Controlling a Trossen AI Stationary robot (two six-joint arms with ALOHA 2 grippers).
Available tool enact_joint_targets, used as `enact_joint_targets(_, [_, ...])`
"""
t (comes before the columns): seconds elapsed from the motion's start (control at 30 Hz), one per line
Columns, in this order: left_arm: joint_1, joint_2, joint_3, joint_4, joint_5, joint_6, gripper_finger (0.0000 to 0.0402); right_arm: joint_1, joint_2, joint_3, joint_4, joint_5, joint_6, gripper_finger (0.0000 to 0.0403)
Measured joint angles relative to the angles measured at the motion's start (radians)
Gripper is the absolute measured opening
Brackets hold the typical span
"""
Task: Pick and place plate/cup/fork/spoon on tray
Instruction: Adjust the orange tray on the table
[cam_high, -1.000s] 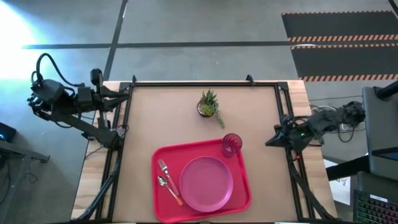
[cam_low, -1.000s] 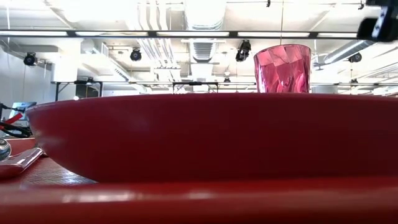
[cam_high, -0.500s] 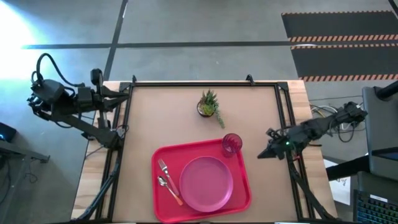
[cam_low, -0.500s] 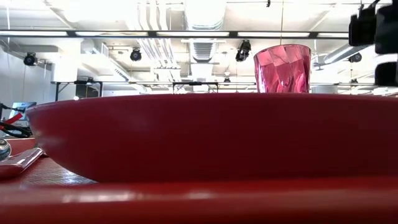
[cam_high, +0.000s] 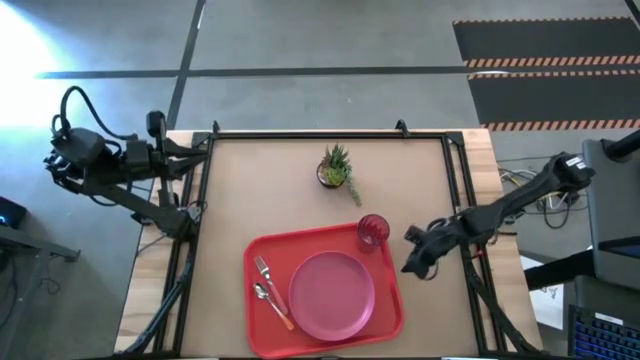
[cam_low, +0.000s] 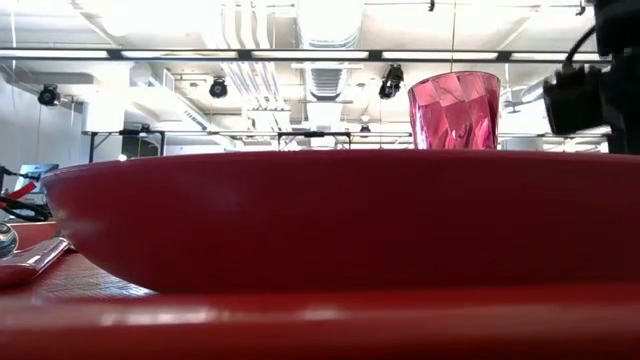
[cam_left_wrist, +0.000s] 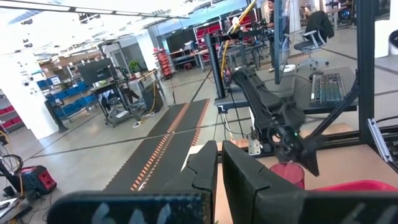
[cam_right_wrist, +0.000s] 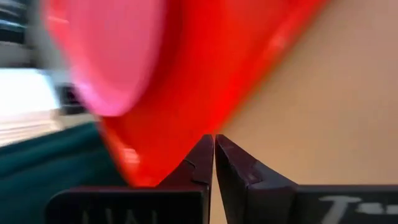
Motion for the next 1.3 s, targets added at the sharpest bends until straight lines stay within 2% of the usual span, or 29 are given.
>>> enact_joint_targets(0.2, [0.0,-0.005,-0.019,0.001,-0.01,0.0,0.0006,0.01,0.24,0.076,0.021,-0.012,-0.039,0.0009])
enact_joint_targets(0.37, [0.0,-0.018,-0.052,0.0,-0.019,0.0,0.0006,0.01,0.399,0.149,0.131,-0.053,-0.081,0.0009])
enact_joint_targets(0.67, [0.0,-0.027,-0.061,0.002,-0.019,-0.024,0.0006,0.018,0.559,0.235,0.178,-0.081,-0.124,0.0009])
enact_joint_targets(0.83, [0.0,-0.037,-0.061,0.004,-0.019,-0.024,0.0006,0.02,0.562,0.243,0.172,-0.079,-0.124,0.0009])
enact_joint_targets(1.0, [0.0,-0.044,-0.061,0.002,-0.018,-0.024,0.0006,0.02,0.481,0.244,0.146,-0.069,-0.113,0.0009])
enact_joint_targets(1.13, [0.0,-0.044,-0.061,0.003,-0.018,-0.024,0.0006,0.02,0.398,0.26,-0.004,-0.014,-0.12,0.0009])
enact_joint_targets(1.3, [0.0,-0.042,-0.061,0.003,-0.018,-0.024,0.0006,0.02,0.338,0.257,-0.22,-0.022,-0.073,0.0009])
